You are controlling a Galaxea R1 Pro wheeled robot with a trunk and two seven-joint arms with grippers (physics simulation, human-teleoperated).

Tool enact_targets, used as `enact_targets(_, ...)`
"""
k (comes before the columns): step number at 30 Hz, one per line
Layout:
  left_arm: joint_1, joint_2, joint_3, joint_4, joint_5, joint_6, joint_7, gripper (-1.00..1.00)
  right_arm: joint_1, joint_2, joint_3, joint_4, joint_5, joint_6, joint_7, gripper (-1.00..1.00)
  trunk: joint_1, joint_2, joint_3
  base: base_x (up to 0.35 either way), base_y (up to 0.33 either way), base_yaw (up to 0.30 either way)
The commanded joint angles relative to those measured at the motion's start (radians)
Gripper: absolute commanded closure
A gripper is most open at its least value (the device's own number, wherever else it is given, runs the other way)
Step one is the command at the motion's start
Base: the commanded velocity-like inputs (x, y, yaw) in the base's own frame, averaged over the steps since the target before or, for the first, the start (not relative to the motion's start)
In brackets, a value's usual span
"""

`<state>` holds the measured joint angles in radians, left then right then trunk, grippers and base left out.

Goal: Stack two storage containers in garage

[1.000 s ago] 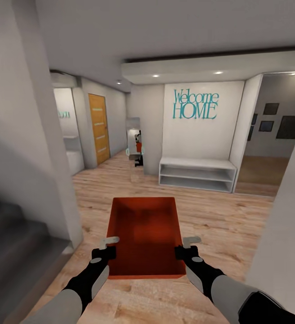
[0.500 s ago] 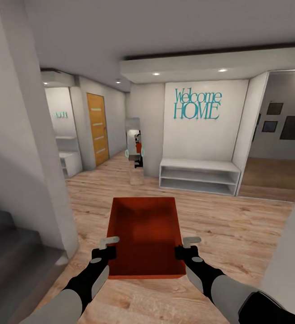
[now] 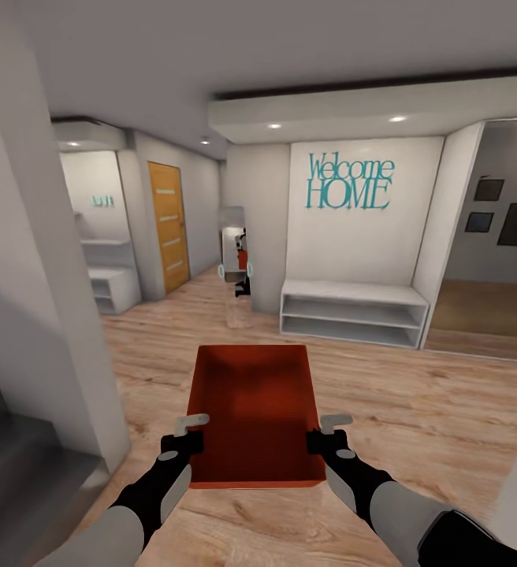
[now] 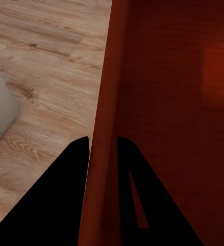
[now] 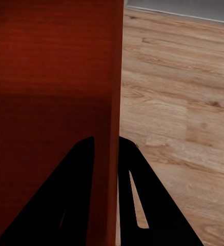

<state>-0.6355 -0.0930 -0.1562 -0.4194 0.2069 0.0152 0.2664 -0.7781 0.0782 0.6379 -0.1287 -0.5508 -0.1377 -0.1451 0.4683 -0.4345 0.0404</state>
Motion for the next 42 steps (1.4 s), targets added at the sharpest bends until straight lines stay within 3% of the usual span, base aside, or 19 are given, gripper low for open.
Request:
enact_targets(1, 0.001, -0.001, -0.016, 0.001, 0.005, 0.002, 0.037, 1.00, -0.001, 0.011, -0.029, -0.006, -0.009, -0.006, -0.021, 1.00, 0.001, -0.001, 0.000, 0.322, 0.000, 0.000)
enact_targets(42, 0.000, 0.001, -0.016, 0.001, 0.003, 0.000, 0.037, 1.00, -0.001, 0.014, -0.029, -0.005, -0.008, -0.006, -0.026, 1.00, 0.001, -0.001, 0.000, 0.322, 0.000, 0.000)
